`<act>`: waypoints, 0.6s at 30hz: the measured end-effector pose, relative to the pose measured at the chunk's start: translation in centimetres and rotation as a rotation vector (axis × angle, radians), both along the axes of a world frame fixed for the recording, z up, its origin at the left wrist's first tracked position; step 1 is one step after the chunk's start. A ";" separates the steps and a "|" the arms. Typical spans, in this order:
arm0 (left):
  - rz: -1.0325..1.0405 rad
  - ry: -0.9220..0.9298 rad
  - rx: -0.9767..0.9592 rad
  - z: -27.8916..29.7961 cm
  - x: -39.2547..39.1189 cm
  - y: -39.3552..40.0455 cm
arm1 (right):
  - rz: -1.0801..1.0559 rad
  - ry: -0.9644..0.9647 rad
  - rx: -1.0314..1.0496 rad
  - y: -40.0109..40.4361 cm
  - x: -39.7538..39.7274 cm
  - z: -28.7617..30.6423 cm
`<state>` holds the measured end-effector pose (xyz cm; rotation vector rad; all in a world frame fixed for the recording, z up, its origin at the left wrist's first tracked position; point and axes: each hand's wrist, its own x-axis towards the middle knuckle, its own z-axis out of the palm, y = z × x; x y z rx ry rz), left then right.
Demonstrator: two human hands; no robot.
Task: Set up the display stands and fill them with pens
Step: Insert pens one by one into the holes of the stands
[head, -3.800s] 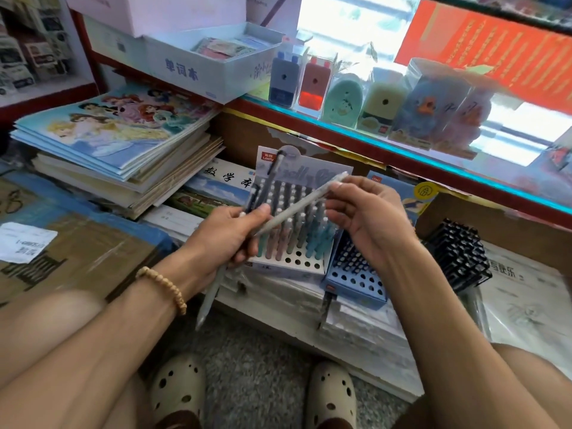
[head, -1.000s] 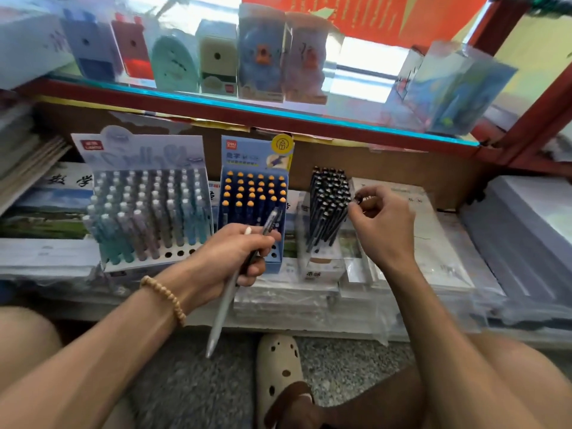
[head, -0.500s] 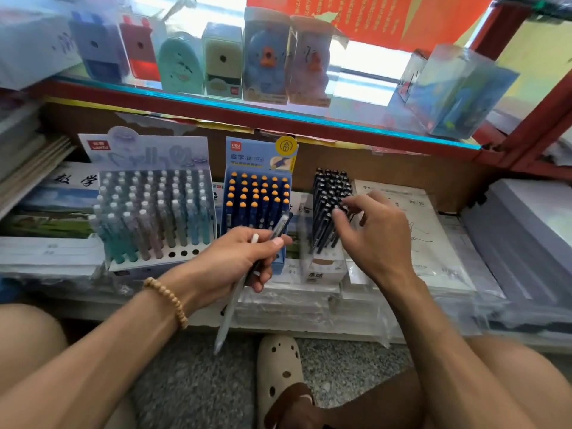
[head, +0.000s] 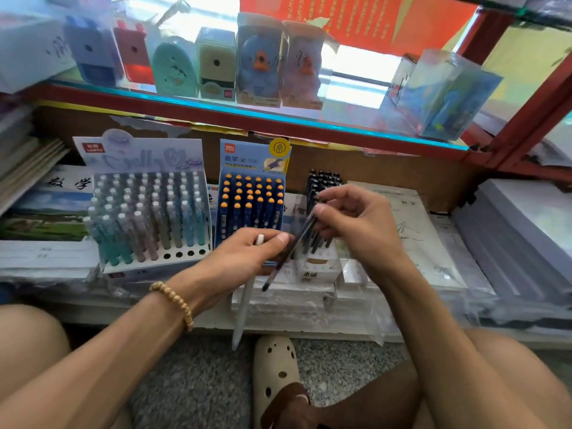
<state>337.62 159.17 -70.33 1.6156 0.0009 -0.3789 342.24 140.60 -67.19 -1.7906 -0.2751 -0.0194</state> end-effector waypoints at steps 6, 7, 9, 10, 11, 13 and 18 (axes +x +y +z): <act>0.172 0.105 -0.125 -0.4 0.0 0.2 | -0.342 -0.140 0.075 -3.9 1.6 1.2; 0.174 0.113 -0.127 -0.4 0.0 0.1 | -0.381 -0.173 0.053 -4.3 1.8 1.1; 0.171 0.109 -0.098 -0.3 0.0 0.0 | -0.437 -0.234 -0.018 -4.8 2.3 0.7; 0.168 0.108 -0.098 -0.3 0.1 0.0 | -0.455 -0.262 -0.068 -4.9 2.5 0.4; 0.162 0.109 -0.103 -0.3 0.2 0.0 | -0.466 -0.287 -0.116 -4.9 2.6 0.1; 0.164 0.120 -0.106 -0.2 0.2 -0.1 | -0.468 -0.318 -0.202 -4.7 2.8 -0.7; 0.202 0.182 -0.297 0.1 0.2 -0.1 | -0.443 -0.370 -0.361 -3.7 2.8 -2.1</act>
